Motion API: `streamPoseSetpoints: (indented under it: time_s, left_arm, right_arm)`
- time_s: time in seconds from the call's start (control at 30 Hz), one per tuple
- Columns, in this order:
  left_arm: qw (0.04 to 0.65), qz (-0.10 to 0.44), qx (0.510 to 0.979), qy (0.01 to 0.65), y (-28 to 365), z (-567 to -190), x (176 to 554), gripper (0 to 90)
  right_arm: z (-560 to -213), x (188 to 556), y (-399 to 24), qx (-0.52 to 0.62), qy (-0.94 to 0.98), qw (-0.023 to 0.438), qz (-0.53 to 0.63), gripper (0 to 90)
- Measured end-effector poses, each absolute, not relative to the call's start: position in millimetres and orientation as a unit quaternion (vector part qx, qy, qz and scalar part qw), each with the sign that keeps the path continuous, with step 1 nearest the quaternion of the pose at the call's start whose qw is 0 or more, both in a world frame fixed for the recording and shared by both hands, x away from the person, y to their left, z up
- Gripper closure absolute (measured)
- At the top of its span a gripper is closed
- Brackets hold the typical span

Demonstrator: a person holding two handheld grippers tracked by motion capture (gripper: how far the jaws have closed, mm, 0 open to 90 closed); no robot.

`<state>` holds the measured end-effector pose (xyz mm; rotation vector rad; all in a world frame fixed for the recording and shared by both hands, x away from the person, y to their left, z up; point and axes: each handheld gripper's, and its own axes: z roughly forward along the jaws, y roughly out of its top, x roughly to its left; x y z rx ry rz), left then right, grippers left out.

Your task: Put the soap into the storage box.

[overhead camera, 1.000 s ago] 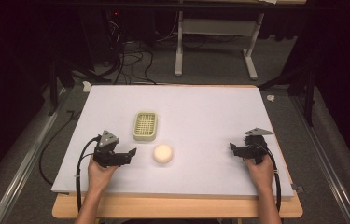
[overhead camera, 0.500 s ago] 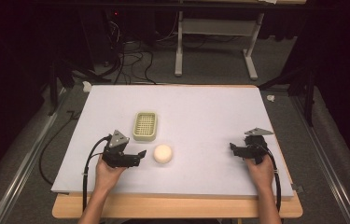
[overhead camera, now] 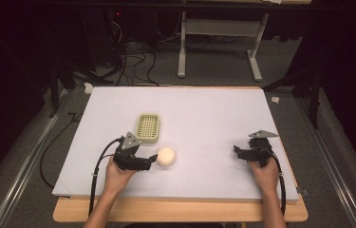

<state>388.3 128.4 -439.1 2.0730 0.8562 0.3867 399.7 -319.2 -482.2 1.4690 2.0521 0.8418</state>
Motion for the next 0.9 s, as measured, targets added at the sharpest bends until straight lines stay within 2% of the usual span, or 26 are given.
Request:
streamPoseSetpoints:
  time_s: [0.9]
  left_arm:
    - [0.396,0.123,0.852,0.32,86.1,-462.0,399.9,14.5]
  right_arm:
    - [-482.2,399.7,-319.0,0.537,0.749,0.238,0.307,22.3]
